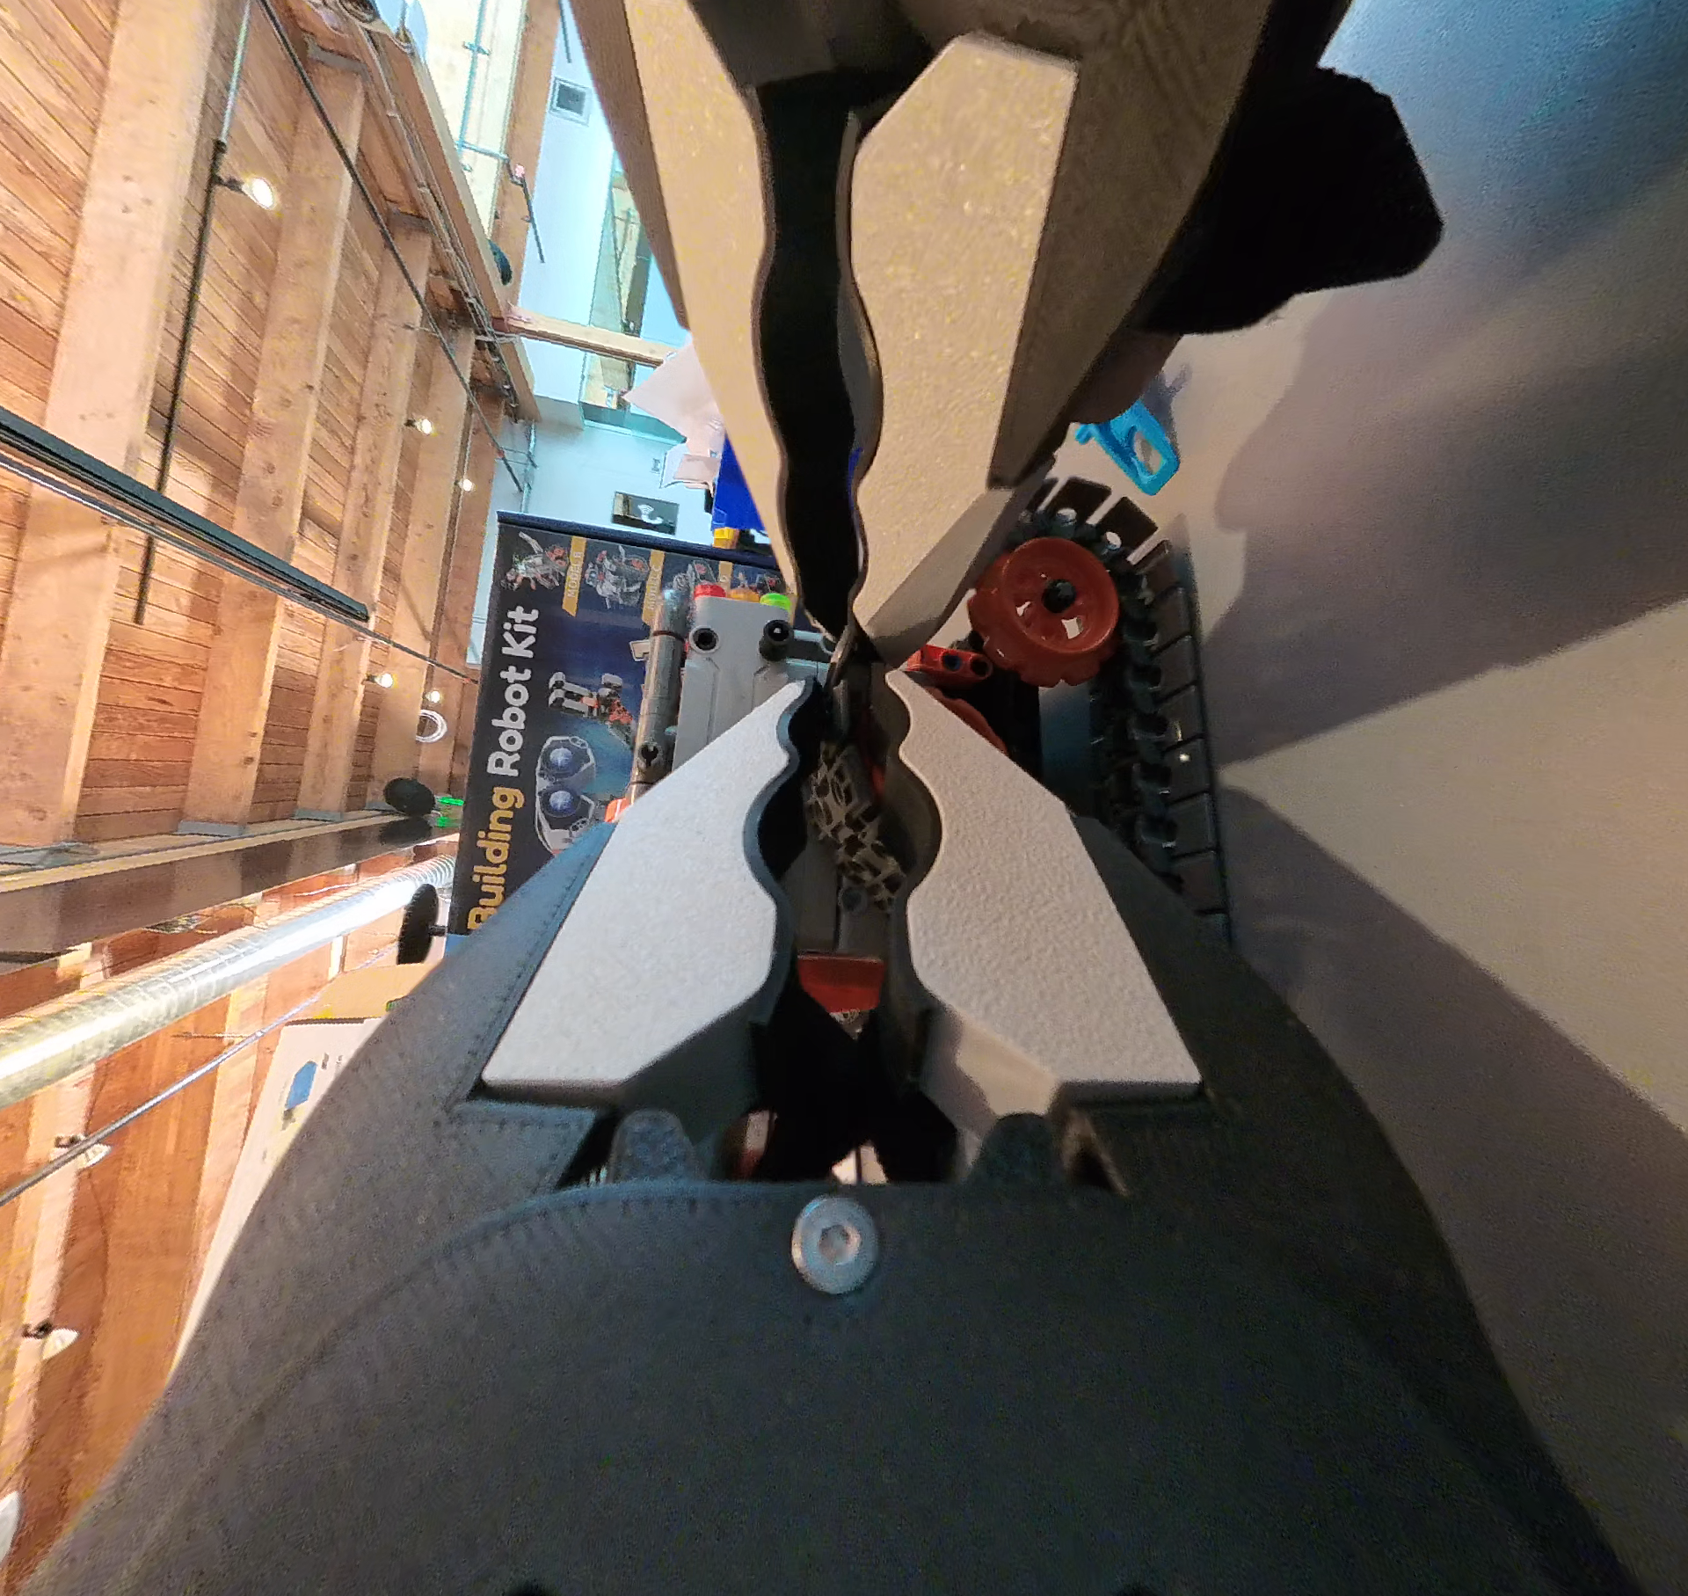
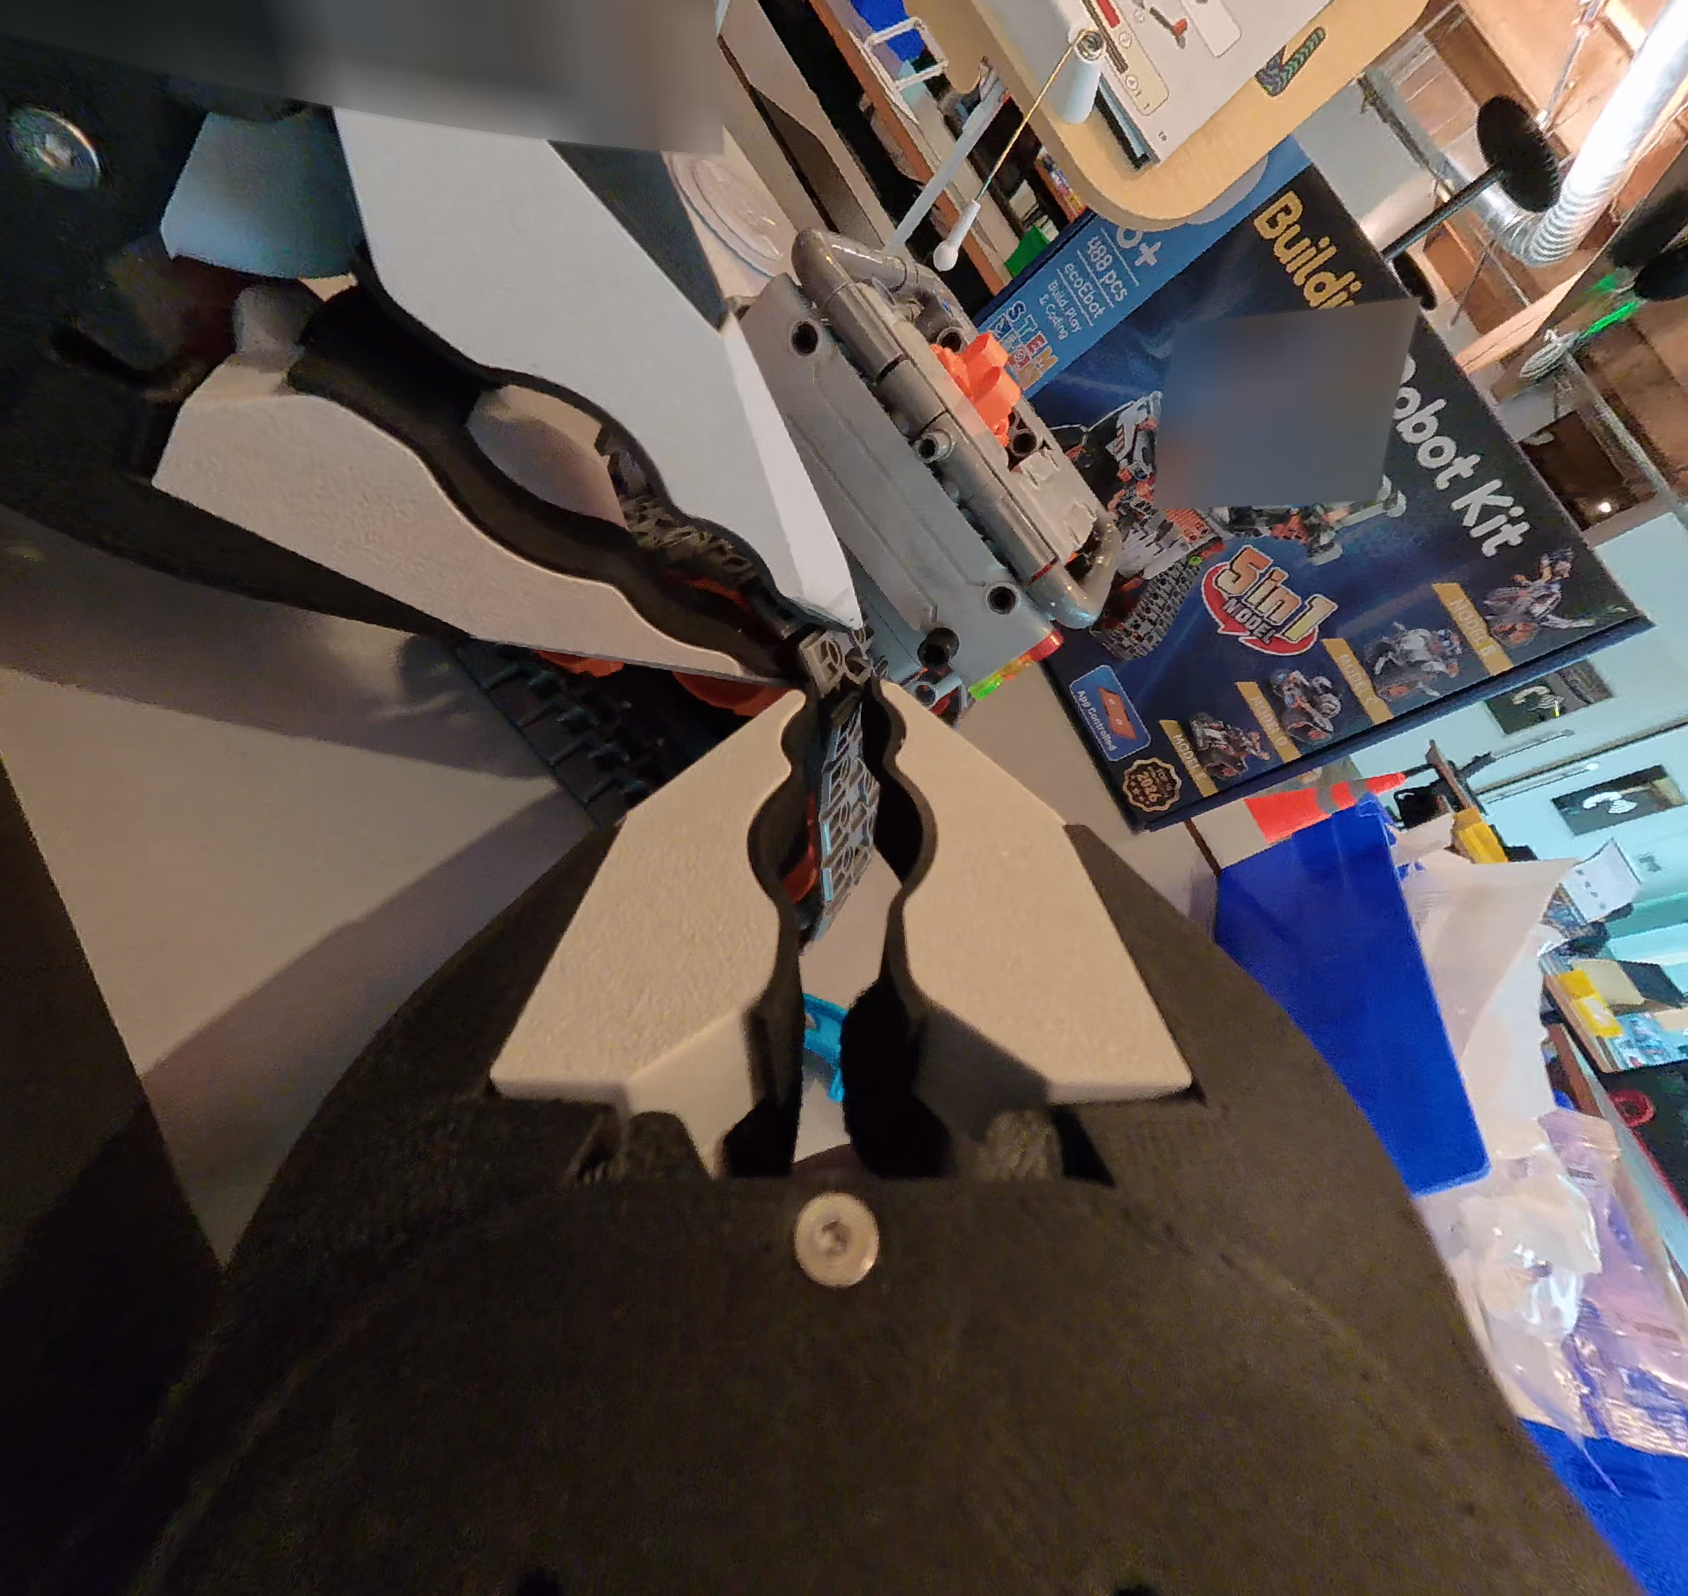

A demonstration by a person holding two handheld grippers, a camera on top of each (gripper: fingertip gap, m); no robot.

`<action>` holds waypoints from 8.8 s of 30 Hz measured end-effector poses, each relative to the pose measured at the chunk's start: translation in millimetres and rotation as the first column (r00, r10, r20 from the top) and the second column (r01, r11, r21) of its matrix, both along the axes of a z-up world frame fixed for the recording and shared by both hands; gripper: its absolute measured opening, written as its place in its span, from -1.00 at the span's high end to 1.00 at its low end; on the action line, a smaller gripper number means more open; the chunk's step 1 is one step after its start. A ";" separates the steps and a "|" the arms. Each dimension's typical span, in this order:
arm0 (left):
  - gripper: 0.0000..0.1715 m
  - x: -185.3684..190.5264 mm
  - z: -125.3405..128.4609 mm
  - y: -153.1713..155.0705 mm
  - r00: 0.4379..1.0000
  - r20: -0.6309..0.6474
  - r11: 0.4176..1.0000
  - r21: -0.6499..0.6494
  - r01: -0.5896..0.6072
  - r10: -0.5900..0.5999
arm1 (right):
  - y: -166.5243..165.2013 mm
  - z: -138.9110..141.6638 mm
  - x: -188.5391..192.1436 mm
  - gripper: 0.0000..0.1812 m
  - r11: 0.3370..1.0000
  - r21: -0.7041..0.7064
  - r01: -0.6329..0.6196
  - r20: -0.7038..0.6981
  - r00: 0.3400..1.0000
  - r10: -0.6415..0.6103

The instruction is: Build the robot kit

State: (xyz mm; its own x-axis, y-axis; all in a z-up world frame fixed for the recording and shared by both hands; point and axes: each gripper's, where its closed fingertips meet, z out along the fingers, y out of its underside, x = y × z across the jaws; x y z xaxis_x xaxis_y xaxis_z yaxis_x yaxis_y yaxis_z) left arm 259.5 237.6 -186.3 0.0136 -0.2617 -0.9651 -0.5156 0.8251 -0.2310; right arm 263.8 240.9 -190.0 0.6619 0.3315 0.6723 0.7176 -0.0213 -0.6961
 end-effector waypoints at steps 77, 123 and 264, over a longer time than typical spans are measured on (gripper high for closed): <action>-0.24 13.5 12.2 96.2 0.994 -0.040 0.256 -0.964 -0.066 0.106 | 26.9 2.7 65.5 0.78 0.990 -0.137 -0.022 0.004 1.000 0.023; -0.24 23.0 13.8 125.2 0.995 -0.028 0.223 -0.974 -0.049 0.093 | 66.4 -16.4 89.1 0.99 0.963 -0.250 0.103 0.206 0.977 -0.051; 0.16 -244.6 112.7 273.9 0.786 0.119 0.732 -0.470 -0.494 0.607 | 282.0 102.5 -118.2 0.83 0.925 -0.335 -0.178 0.181 0.951 0.249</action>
